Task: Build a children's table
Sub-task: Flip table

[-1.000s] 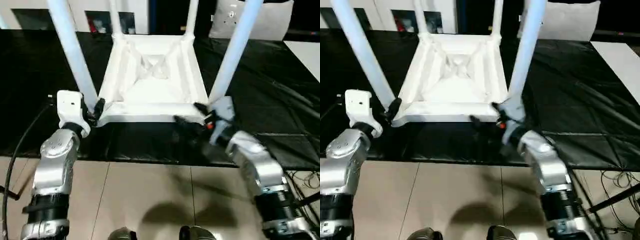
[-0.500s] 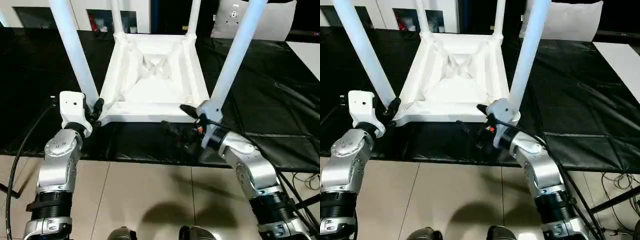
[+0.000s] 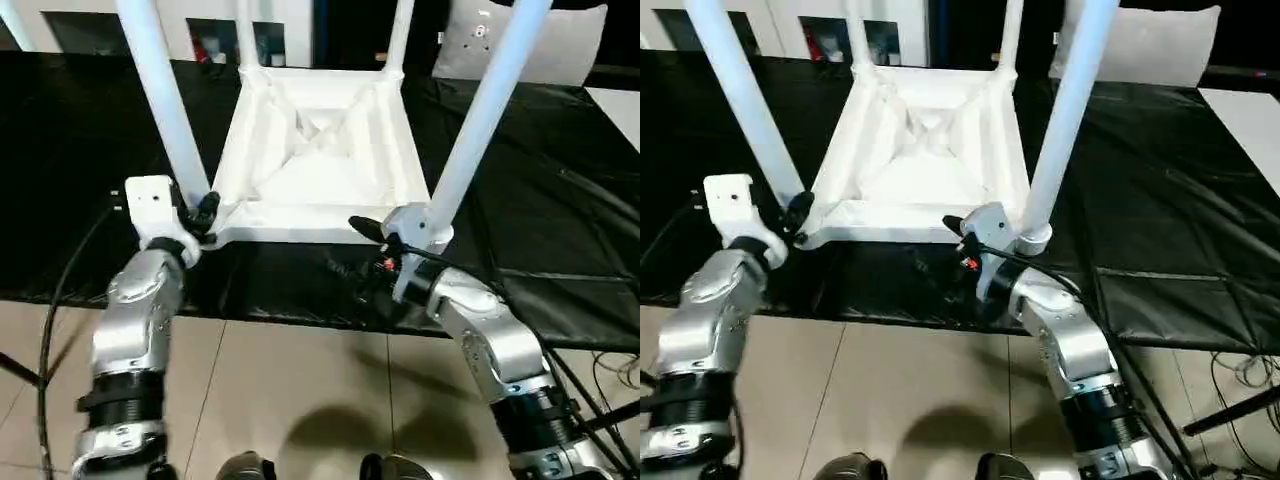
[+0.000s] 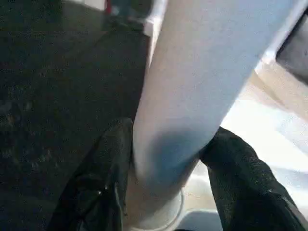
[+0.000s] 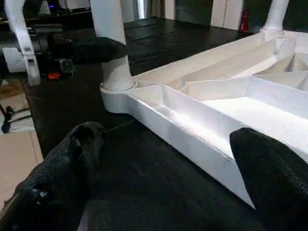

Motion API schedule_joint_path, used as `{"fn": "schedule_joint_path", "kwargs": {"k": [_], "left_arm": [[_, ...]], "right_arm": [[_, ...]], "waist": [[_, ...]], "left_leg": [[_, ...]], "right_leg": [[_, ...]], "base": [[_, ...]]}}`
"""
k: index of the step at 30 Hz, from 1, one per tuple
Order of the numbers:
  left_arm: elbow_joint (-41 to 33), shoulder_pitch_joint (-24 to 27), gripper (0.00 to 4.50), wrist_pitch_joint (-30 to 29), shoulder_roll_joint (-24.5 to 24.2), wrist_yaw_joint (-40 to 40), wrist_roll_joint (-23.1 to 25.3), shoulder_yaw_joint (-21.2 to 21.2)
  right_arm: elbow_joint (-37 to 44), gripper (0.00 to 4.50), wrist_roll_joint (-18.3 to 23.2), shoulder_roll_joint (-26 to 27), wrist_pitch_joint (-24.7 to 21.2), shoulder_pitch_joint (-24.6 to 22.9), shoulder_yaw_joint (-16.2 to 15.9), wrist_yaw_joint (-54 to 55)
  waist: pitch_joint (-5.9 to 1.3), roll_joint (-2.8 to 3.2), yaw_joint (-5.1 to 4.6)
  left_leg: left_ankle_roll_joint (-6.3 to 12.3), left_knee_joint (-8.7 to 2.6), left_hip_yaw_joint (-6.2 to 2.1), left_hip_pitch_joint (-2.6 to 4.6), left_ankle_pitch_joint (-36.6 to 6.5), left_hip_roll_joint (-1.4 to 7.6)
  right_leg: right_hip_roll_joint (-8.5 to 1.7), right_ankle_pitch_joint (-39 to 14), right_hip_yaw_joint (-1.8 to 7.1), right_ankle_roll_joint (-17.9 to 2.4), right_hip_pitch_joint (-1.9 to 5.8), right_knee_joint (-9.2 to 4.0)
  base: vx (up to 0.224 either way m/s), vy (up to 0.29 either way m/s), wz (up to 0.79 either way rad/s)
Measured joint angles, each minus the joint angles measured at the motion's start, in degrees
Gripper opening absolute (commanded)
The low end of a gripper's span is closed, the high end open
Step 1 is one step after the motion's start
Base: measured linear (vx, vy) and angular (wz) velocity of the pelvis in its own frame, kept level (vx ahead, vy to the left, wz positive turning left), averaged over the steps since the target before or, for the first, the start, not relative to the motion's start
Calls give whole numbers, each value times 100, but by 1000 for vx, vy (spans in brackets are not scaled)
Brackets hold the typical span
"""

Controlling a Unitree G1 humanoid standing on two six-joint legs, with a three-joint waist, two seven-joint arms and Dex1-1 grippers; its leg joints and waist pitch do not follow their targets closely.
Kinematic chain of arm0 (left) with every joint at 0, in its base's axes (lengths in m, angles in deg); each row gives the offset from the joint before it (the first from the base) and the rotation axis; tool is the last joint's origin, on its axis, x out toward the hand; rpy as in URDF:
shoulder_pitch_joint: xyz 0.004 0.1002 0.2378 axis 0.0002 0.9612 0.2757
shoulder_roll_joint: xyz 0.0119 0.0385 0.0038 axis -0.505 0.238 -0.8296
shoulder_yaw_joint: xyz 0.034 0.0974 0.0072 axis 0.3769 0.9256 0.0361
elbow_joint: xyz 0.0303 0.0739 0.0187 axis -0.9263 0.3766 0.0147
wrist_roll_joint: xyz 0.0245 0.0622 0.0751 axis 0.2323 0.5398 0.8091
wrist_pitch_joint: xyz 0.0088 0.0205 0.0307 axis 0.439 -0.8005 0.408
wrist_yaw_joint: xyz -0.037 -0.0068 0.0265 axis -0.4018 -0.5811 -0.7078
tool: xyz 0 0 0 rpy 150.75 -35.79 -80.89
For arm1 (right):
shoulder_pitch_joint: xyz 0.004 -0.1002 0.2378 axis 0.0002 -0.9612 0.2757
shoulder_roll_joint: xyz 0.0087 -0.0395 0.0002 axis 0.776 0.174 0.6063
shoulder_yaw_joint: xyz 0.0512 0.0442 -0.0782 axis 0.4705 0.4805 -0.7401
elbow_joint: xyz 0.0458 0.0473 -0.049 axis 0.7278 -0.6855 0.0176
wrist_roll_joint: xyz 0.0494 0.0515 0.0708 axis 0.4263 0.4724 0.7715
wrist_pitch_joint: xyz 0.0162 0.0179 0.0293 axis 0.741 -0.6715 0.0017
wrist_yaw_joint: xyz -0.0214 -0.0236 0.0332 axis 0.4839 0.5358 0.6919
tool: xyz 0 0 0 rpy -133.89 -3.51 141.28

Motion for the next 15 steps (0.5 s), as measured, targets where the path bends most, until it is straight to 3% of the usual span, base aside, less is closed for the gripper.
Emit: {"fn": "schedule_joint_path", "kwargs": {"k": [9,15], "left_arm": [[-651,30,198,-1027,571,226,-1251,-573],[-1130,170,198,-1638,608,226,-1403,-577]], "right_arm": [[-56,450,1,121,-407,21,93,454],[-406,450,55,329,-538,209,459,880]], "waist": [[-2,4,33],[-2,4,29]], "left_leg": [[2,-26,3,-2,0,1],[21,-26,7,-13,5,0]], "right_leg": [[0,-23,0,36,-1,-2],[-2,-26,1,36,-3,-12]], "base": [[0,0,0],[0,0,0]]}}
